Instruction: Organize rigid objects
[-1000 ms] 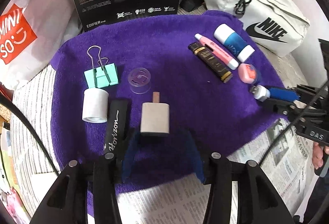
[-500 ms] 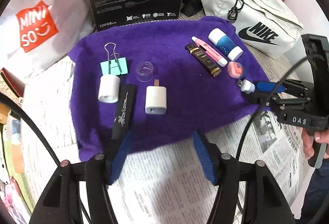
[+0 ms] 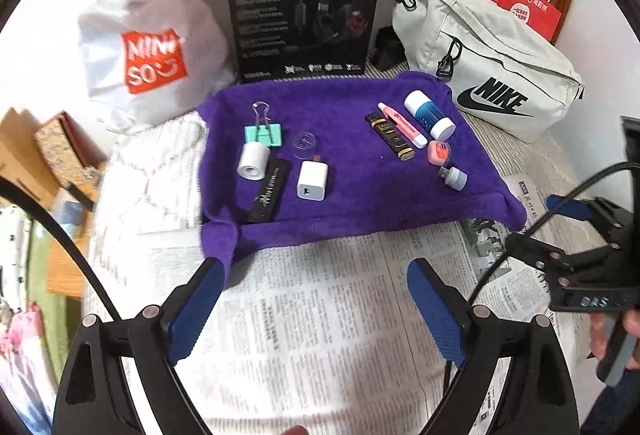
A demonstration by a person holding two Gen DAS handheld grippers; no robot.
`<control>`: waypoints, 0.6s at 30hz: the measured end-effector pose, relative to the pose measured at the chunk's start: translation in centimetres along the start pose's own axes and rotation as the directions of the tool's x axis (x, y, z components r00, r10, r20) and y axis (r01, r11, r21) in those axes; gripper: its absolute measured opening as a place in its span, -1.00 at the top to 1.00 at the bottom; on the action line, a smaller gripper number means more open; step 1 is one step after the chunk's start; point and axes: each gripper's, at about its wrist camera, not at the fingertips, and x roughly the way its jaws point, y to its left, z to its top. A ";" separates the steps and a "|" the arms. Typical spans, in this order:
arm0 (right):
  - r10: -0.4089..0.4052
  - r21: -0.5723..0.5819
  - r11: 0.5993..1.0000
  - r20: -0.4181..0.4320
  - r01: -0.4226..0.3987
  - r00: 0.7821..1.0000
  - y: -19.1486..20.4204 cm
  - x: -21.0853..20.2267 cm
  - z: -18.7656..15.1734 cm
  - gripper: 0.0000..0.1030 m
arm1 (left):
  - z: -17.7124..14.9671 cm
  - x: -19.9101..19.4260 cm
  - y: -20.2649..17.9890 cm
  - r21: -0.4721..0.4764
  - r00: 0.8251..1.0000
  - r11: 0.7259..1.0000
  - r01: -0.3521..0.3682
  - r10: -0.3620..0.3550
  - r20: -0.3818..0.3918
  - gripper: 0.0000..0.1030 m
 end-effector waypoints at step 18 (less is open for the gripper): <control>-0.097 0.055 0.994 0.082 0.092 0.992 0.4 -7.9 -2.8 -0.99 | -2.7 -5.7 -1.9 -0.063 0.998 0.998 0.012 -0.007 0.069 -0.83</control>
